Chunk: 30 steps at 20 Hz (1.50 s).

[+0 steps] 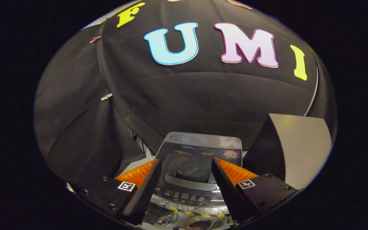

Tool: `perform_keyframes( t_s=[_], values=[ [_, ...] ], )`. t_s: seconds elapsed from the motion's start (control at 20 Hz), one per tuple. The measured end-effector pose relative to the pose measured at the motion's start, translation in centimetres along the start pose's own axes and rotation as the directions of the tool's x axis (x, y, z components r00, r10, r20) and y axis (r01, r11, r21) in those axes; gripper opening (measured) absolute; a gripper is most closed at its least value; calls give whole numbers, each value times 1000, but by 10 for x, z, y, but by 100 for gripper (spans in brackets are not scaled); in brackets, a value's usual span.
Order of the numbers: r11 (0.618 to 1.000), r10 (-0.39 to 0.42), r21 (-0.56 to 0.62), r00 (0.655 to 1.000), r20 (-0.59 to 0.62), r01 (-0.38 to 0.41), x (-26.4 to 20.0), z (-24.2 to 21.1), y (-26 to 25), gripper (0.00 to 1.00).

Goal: Put the clothes into the washing machine and then close the washing machine lid.

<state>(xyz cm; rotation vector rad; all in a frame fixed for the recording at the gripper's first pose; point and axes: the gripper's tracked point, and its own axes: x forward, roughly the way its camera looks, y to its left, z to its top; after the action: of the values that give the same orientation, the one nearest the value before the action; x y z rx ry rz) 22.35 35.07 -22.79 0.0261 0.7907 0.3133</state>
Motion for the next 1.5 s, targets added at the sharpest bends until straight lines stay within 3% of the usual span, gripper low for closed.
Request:
perform_keyframes(
  t_s=[0.5, 0.8, 1.05, 1.3, 1.5],
  values=[
    [999, 31, -45, 964, 263, -20, -136, 24, -38, 99],
    [998, 19, -68, 901, 434, 11, -212, 19, -71, 99],
    [995, 14, -86, 827, 562, 42, -273, 4, -90, 99],
    [994, -3, -82, 772, 636, 71, -320, -16, -103, 99],
    [991, -42, -65, 748, 662, 114, -351, -34, -115, 98]
  ],
)
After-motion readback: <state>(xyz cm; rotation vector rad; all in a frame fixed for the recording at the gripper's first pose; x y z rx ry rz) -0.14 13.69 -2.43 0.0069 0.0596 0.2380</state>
